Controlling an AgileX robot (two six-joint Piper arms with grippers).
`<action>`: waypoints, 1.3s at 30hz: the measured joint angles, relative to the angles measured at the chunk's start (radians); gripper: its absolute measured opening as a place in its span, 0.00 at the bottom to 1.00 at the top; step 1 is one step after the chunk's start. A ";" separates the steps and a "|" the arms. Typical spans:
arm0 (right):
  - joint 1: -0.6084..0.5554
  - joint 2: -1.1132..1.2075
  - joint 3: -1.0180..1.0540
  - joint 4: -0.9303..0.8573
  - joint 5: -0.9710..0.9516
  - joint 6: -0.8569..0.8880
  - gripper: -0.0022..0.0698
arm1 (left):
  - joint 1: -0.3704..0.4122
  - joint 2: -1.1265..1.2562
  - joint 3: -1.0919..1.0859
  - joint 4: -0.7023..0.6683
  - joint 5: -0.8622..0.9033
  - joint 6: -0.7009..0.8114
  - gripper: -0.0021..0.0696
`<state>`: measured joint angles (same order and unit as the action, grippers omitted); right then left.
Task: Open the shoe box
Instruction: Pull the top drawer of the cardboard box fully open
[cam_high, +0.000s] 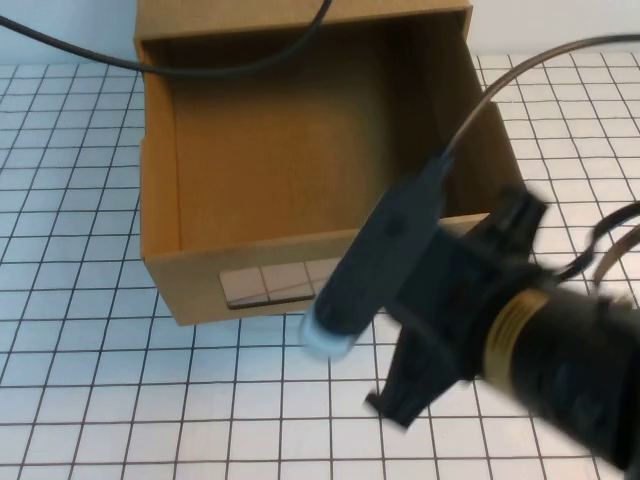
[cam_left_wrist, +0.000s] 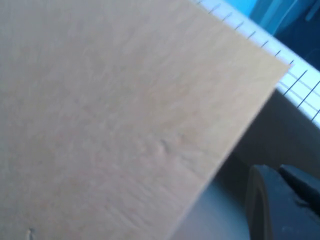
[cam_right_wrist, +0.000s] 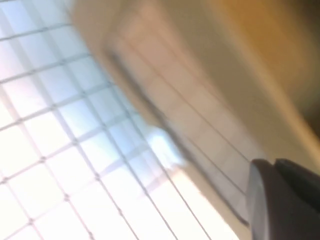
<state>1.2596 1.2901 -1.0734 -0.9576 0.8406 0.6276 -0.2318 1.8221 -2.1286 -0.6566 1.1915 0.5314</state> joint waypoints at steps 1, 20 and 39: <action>-0.017 -0.005 -0.023 0.021 0.041 0.000 0.02 | 0.000 -0.021 0.000 0.002 0.004 0.004 0.03; -0.720 -0.264 -0.198 0.479 0.241 -0.258 0.01 | -0.007 -0.697 0.777 0.139 -0.510 0.181 0.03; -0.850 -0.980 0.587 0.610 -0.284 -0.153 0.01 | -0.008 -1.583 1.833 0.099 -1.017 0.213 0.03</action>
<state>0.4097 0.3098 -0.4864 -0.3480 0.5561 0.4742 -0.2401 0.2391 -0.2960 -0.5572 0.1748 0.7442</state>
